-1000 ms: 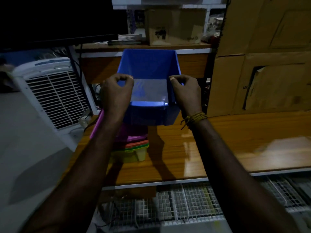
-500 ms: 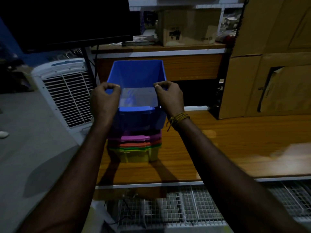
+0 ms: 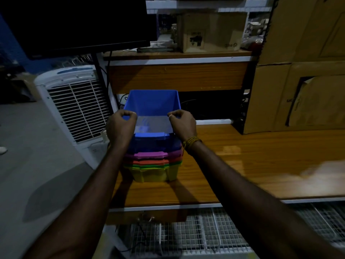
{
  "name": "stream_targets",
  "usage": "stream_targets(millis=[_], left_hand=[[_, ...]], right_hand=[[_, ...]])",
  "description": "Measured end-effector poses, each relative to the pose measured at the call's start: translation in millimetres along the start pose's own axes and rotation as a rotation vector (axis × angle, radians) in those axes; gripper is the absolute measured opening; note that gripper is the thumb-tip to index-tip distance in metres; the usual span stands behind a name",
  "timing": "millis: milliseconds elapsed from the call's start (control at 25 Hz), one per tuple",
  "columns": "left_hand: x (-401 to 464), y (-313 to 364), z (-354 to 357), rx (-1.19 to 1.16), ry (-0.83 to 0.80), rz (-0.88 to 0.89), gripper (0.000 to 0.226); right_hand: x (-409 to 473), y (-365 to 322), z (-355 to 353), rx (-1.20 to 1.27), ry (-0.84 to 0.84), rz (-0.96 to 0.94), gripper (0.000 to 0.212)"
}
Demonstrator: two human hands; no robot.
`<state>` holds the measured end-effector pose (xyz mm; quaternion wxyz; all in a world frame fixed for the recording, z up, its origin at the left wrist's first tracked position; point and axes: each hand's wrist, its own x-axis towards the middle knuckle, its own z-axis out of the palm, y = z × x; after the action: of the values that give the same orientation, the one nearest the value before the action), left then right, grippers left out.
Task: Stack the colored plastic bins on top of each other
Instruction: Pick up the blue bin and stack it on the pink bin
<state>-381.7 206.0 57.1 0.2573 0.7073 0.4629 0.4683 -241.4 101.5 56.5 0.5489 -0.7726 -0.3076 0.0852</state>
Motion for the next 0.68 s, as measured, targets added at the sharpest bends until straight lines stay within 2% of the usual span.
stream_targets(millis=[320, 680], left_hand=[[-7, -28, 16, 0.022, -0.026, -0.070, 0.014], [-14, -51, 23, 0.043, -0.134, -0.091, 0.014]], right_hand=[[-2, 27, 13, -0.061, -0.048, 0.029, 0.023], [-6, 53, 22, -0.083, -0.136, 0.037, 0.021]])
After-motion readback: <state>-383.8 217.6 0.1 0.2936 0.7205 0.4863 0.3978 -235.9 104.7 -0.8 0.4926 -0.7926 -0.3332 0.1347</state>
